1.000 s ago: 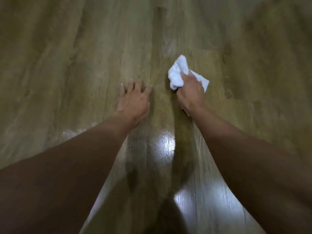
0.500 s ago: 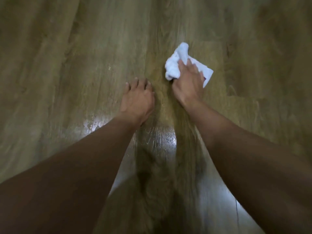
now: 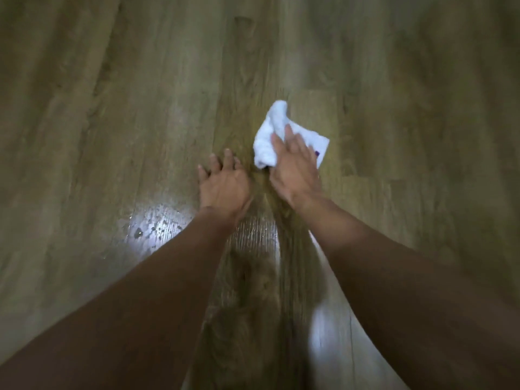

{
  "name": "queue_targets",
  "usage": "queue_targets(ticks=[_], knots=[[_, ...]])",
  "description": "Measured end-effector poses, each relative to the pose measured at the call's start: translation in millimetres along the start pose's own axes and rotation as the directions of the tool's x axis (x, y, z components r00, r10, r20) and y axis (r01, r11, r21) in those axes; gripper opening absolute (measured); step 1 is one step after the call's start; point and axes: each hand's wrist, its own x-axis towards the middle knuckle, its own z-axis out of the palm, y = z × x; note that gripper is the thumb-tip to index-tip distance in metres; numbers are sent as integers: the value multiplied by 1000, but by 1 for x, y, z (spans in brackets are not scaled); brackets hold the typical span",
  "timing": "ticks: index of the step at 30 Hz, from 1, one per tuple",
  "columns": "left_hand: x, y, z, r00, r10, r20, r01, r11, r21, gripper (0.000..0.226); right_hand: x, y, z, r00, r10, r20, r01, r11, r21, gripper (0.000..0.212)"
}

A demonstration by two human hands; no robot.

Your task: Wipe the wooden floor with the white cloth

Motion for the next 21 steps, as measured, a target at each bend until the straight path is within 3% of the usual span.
queue_targets(ticks=[2, 4, 8, 12, 17, 18, 21], knots=[[-5, 3, 1, 999, -26, -23, 25, 999, -22, 55, -27, 8, 7, 988, -155, 29, 155, 988, -1, 65], [-12, 0, 3, 1000, 2, -23, -2, 1000, 7, 54, -54, 32, 6, 978, -210, 14, 210, 977, 50, 62], [-10, -3, 3, 1000, 27, -13, -26, 996, 86, 55, -32, 52, -3, 995, -15, -96, 21, 997, 71, 58], [-8, 12, -3, 1000, -6, -28, 6, 1000, -8, 50, 15, 12, -7, 997, 72, -1, -71, 992, 108, 55], [-19, 13, 11, 995, 79, -61, -79, 997, 6, 54, -40, 35, -2, 975, -221, -1, 219, 968, 121, 54], [-18, 12, 15, 993, 86, -80, -84, 996, 32, 54, -46, 51, -3, 981, -190, -46, 195, 969, 153, 48], [-12, 14, 29, 985, 74, -158, -61, 995, 85, 53, -16, 74, -8, 970, 106, -220, -55, 972, 229, 37]])
